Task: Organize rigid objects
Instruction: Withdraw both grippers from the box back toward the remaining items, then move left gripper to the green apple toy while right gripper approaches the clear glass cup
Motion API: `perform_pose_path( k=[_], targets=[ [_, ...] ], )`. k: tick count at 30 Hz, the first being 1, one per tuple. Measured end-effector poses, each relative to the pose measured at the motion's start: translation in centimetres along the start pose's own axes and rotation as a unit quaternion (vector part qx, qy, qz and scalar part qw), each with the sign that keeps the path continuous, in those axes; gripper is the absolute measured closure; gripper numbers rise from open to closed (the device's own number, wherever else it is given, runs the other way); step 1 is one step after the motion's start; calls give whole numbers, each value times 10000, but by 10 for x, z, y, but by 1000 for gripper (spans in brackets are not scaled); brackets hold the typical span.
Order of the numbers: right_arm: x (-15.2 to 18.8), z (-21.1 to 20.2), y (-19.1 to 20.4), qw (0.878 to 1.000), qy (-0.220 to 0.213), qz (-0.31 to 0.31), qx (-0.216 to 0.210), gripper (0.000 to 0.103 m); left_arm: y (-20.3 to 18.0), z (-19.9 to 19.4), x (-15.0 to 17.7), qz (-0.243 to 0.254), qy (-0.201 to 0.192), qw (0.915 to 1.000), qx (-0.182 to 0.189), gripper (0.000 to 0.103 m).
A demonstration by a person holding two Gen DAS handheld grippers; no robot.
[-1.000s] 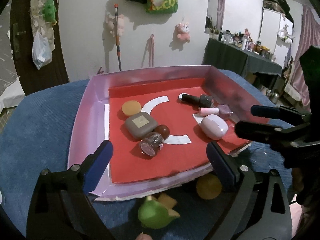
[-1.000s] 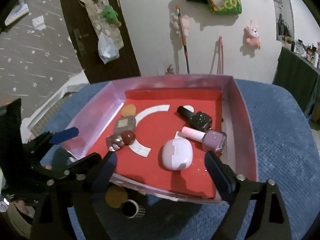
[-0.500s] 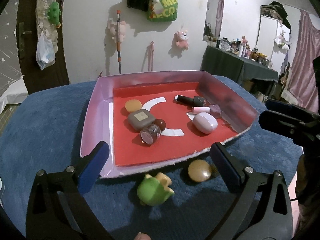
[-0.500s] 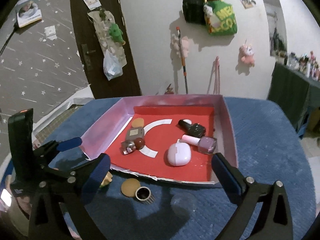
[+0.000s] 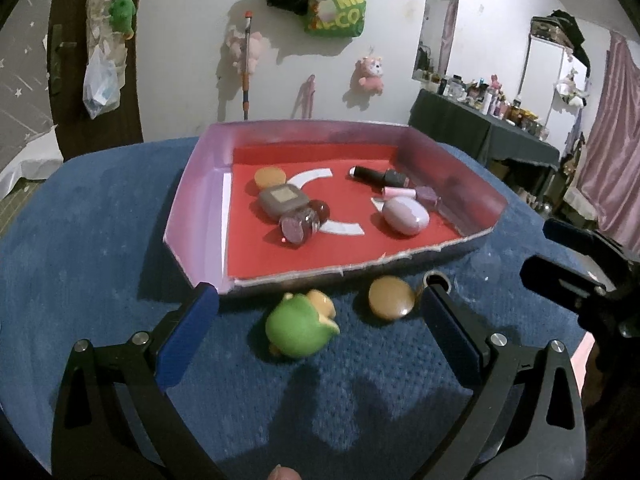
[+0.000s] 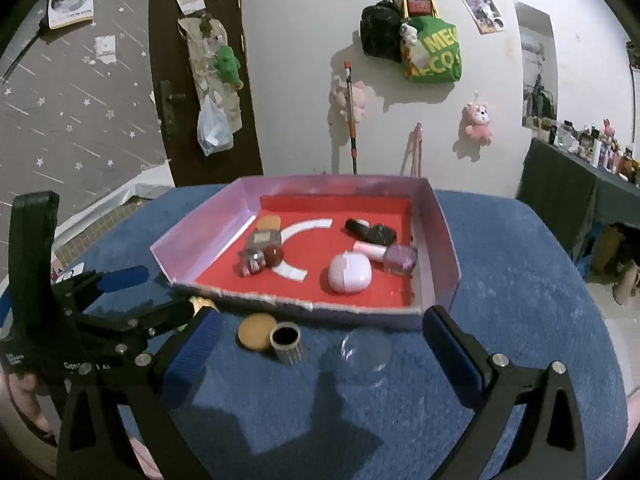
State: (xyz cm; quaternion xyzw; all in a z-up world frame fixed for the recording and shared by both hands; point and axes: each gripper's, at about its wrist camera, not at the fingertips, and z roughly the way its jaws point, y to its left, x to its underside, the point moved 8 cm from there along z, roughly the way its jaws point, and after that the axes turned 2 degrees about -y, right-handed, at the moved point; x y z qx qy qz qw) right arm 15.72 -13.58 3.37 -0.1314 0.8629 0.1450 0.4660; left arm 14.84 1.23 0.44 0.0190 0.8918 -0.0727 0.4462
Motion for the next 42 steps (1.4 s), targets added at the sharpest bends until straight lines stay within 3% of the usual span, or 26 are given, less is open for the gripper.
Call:
perform_pose_path(
  k=[18,42],
  targets=[
    [69,19,-9,9963,777,350,138,0,13,17,50,-329,598,9975,-207,0],
    [82,29,-11,9933,1025,499,189,0,12,23,57,-313,736,9964,-287,0]
  ],
)
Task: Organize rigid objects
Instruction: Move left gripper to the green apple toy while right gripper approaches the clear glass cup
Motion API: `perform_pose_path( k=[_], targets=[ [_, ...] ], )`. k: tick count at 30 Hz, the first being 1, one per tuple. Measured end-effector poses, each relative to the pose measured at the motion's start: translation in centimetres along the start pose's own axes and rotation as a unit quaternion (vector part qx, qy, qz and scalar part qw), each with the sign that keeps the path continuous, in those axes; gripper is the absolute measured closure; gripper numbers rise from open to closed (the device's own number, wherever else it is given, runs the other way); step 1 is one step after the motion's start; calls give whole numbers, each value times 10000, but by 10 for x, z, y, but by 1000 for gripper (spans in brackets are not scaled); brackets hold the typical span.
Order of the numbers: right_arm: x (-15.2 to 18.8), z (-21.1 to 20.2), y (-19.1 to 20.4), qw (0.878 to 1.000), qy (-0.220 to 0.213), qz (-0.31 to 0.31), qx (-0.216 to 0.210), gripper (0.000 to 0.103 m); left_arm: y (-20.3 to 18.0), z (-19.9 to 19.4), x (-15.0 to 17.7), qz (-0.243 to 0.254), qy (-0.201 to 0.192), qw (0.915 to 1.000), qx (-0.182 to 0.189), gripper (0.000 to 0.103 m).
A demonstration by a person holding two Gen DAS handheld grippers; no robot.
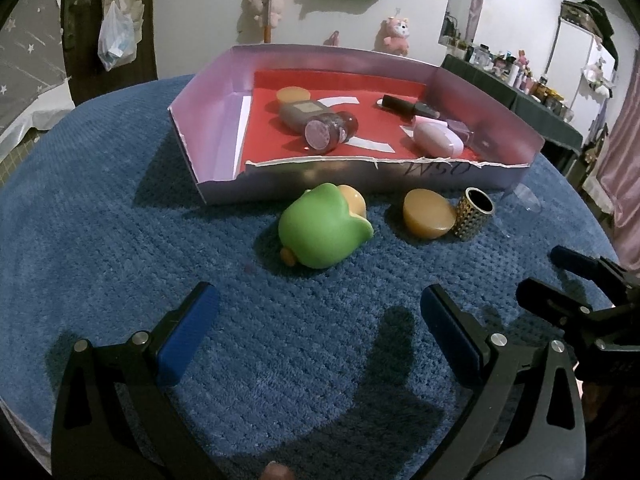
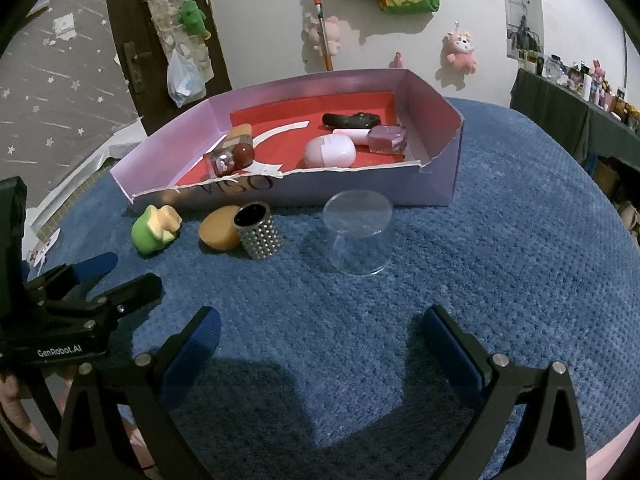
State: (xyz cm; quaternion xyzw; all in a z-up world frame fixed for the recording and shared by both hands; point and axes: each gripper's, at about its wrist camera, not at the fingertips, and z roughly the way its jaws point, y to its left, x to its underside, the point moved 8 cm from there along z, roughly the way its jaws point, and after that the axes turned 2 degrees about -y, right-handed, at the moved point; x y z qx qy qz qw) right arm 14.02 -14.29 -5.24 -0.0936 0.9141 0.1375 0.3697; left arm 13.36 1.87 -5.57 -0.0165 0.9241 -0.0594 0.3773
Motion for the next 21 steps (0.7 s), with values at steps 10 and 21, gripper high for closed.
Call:
perform_pose_path(
  k=[10,21],
  targets=[
    [-10,5,-12,9999,16,133,-17,0,6,7,-10,-235,114,9996,81,0],
    [-23,11,-26,9997,38,88,202,32,0,17,-21,-131,120,9997,179,1]
  ],
)
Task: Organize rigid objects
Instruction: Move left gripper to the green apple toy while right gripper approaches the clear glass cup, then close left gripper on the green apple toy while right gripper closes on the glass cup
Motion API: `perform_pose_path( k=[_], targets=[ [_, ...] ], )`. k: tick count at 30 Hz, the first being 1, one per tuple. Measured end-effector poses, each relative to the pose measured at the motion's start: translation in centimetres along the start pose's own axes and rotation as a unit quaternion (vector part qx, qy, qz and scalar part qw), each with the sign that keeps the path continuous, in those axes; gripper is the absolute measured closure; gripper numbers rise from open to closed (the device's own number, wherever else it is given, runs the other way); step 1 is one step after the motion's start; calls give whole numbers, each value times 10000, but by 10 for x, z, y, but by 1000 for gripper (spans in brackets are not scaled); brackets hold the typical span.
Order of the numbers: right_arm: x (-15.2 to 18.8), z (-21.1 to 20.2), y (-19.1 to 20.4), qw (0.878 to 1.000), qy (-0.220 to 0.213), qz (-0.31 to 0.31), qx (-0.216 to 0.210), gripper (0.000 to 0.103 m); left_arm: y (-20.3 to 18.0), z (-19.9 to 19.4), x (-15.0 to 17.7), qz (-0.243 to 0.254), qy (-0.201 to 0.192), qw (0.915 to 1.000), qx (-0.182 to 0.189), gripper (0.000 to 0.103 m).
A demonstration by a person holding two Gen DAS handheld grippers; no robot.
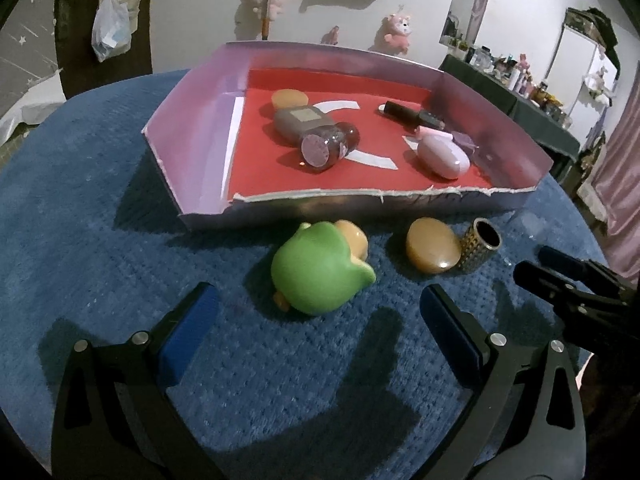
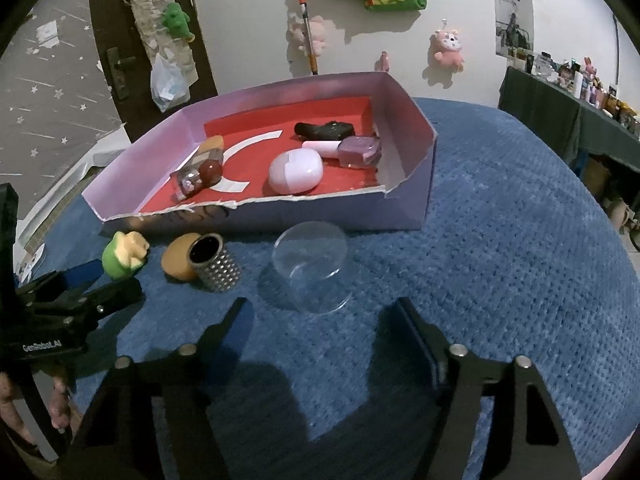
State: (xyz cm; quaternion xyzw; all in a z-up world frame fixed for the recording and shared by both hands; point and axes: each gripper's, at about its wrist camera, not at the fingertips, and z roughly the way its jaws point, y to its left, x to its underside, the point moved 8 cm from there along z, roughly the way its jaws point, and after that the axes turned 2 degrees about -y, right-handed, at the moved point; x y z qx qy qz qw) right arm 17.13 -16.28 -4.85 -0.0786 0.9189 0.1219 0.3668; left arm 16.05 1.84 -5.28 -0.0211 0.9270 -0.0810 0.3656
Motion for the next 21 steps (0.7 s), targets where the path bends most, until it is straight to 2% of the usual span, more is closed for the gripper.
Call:
perform_pose_path(
  k=[3,7,11,15,16,20,21],
  targets=[
    [-4,3,-1,10000,15,-12,-11,34,0,1,-3,-19,-11,10000,32,2],
    [-9,8,2,10000,33,-90,0,36,0,2,-6,21,-18,10000,31,19],
    [-12,10,3,10000,27,-91,-6,43,-1,3,-10,52,-34,10000,45,34],
    [-17,11,4,9999,-22,-119,40,44,-6,5,-13,198,-62,9998,37,41],
    [-18,10,3,9999,-41,-118,54,44,-7,6,-14,230,-63,9997,47,45],
    [-21,11,4,9999,-47,-122,29,60,-9,7,-14,313,-63,9995,6,55],
    [-21,11,5,9999,-47,-128,24,60,-9,6,-14,339,-76,9994,-28,56]
  ],
)
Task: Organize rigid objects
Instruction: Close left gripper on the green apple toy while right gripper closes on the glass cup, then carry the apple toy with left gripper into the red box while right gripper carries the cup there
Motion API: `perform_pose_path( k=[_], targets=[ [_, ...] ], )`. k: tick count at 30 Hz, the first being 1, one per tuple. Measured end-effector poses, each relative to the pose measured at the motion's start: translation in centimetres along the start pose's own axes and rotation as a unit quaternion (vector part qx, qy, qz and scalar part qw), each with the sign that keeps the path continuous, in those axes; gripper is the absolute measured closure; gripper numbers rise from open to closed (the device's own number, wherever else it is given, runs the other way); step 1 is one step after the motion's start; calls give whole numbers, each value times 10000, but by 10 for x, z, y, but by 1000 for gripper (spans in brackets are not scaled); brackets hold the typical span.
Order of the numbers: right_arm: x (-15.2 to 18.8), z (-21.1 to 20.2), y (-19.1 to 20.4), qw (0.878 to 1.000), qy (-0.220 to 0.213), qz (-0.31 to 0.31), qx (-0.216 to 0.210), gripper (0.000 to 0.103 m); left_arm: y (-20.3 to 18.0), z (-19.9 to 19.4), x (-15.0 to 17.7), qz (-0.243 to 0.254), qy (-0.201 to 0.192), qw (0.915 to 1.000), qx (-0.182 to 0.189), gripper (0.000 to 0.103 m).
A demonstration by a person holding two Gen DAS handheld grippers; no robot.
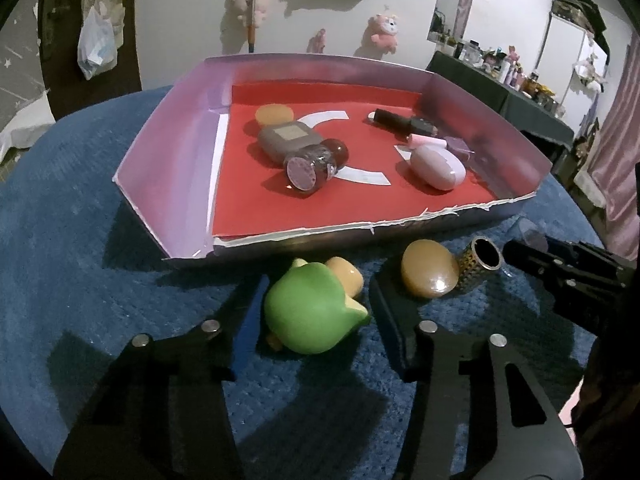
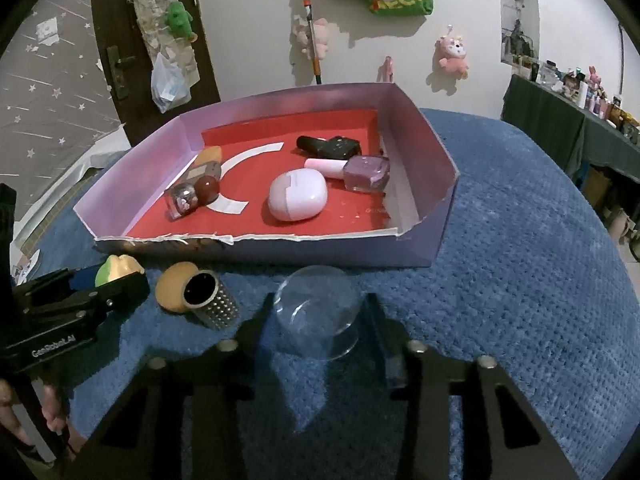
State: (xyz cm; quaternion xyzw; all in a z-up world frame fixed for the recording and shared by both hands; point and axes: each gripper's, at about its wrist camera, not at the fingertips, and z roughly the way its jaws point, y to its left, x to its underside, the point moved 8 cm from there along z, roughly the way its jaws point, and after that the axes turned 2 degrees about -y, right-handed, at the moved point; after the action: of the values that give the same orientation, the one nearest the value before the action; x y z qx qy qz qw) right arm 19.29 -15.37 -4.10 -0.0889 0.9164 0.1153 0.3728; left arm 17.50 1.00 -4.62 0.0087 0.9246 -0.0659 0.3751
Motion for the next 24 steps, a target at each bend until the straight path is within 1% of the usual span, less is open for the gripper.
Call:
perform_pose_path(
  k=[10,24],
  targets=[
    [0,-8,0,9999,-111,15,-45,61,-1,-5,3,-16,-27,10000,81,57],
    [-1,-36,12,9992,-297,-24,-252,61,-11,-31,1,31,-238,9994,234,57]
  ],
)
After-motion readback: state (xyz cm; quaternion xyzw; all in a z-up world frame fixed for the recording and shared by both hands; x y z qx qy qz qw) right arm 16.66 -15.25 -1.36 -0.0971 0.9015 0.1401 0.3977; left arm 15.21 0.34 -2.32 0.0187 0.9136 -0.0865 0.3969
